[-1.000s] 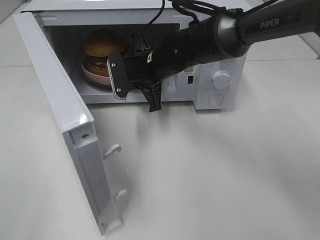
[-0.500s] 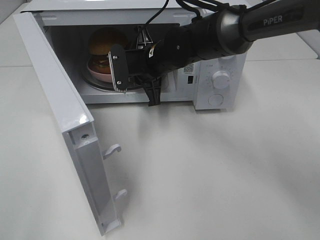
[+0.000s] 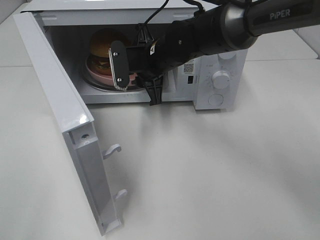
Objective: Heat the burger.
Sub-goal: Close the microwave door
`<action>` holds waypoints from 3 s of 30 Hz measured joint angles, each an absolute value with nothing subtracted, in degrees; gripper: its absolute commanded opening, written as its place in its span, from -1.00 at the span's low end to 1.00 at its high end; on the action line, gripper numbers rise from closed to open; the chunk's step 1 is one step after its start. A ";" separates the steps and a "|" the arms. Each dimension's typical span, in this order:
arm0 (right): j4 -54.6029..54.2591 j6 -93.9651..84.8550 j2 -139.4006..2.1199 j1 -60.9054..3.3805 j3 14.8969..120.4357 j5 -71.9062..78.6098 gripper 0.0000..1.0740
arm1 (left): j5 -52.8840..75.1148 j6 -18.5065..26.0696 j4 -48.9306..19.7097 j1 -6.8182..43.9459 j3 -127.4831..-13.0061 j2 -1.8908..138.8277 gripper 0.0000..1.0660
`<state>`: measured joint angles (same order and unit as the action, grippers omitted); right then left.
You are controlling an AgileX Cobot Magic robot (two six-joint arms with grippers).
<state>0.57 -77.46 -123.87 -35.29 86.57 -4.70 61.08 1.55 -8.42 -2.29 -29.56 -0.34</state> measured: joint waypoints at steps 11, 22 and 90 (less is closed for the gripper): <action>2.06 -76.49 -117.46 -35.29 76.26 -2.18 0.16 | 61.08 1.55 -8.42 -2.29 -29.56 -0.34 0.88; 2.06 -71.28 -109.15 -35.29 65.95 0.40 0.19 | 61.08 1.55 -8.42 -2.29 -29.56 -0.34 0.88; 5.21 -0.34 -58.04 -35.18 50.65 -56.67 0.42 | 61.08 1.55 -8.42 -2.29 -29.56 -0.34 0.88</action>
